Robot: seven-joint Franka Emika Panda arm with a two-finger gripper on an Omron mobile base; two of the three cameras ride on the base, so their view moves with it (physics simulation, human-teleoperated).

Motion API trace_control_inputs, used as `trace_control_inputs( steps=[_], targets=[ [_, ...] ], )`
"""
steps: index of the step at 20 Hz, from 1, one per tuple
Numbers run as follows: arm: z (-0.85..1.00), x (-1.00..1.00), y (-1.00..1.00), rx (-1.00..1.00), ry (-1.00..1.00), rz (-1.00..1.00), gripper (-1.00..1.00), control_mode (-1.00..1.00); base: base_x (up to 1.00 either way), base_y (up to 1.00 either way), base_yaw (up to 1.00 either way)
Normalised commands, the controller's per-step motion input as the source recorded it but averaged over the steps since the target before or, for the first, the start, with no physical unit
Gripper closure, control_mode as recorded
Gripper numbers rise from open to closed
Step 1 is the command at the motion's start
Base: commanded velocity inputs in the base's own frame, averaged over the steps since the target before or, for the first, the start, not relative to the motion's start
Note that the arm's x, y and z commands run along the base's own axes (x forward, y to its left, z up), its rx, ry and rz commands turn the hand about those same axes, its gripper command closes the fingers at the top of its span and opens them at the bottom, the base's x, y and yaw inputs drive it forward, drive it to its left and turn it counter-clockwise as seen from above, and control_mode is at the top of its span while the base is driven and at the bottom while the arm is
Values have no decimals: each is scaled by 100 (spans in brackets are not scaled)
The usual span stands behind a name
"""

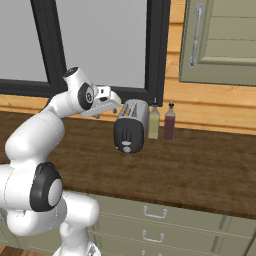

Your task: Start the toaster. Once the lever pops up, take the bread to the plate on the dining counter.

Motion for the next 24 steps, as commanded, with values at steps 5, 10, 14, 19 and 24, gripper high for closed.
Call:
trace_control_inputs(
  steps=[5,10,14,19,24],
  targets=[
    [0,0,0,0,0,0,-100,-100,0,0,0],
    [0,0,0,0,0,0,-100,-100,0,0,0],
    [0,0,0,0,0,0,-100,-100,0,0,0],
    [0,0,0,0,0,0,-100,-100,0,0,0],
    [0,0,0,0,0,0,-100,-100,0,0,0]
  ],
)
